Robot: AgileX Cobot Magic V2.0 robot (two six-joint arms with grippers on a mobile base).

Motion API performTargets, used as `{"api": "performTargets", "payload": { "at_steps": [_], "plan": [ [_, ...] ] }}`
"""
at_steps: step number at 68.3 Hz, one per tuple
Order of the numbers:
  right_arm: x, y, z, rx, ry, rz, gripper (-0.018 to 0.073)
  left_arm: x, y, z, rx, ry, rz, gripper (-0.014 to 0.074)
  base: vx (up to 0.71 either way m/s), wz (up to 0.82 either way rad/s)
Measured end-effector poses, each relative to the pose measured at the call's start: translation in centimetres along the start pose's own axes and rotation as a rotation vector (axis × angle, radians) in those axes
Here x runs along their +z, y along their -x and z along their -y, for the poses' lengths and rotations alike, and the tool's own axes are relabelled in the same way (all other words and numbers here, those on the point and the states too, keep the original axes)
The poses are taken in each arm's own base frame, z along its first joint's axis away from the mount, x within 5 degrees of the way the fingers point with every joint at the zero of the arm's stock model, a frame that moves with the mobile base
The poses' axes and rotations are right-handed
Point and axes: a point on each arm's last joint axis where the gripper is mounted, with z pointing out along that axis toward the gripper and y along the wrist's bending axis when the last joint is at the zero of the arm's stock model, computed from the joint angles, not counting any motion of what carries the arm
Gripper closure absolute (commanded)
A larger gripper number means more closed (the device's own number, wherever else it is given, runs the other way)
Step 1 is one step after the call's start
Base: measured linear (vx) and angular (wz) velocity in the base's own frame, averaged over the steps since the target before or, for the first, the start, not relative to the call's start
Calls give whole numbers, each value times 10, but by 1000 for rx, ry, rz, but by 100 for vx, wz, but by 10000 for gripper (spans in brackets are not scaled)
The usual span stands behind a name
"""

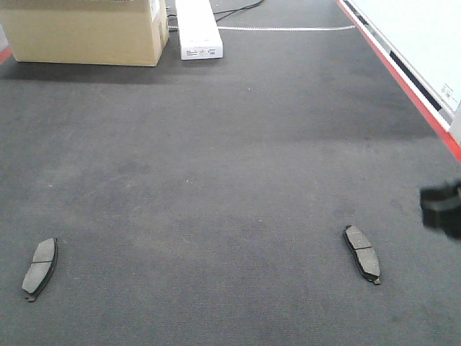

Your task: Move and align brake pads A on conveyor

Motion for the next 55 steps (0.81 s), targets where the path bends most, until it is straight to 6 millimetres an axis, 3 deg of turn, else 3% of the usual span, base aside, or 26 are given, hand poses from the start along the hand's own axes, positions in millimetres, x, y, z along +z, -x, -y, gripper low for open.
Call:
{"api": "performTargets", "payload": {
  "at_steps": [15,29,55],
  "plan": [
    [-35,-52,2,12,15,174,106,0,0,0,0,0,0,136,0,0],
    [-59,-84,3,16,21,302,106,0,0,0,0,0,0,136,0,0],
    [-69,-94,4,17,23,357,106,0,0,0,0,0,0,136,0,0]
  ]
}}
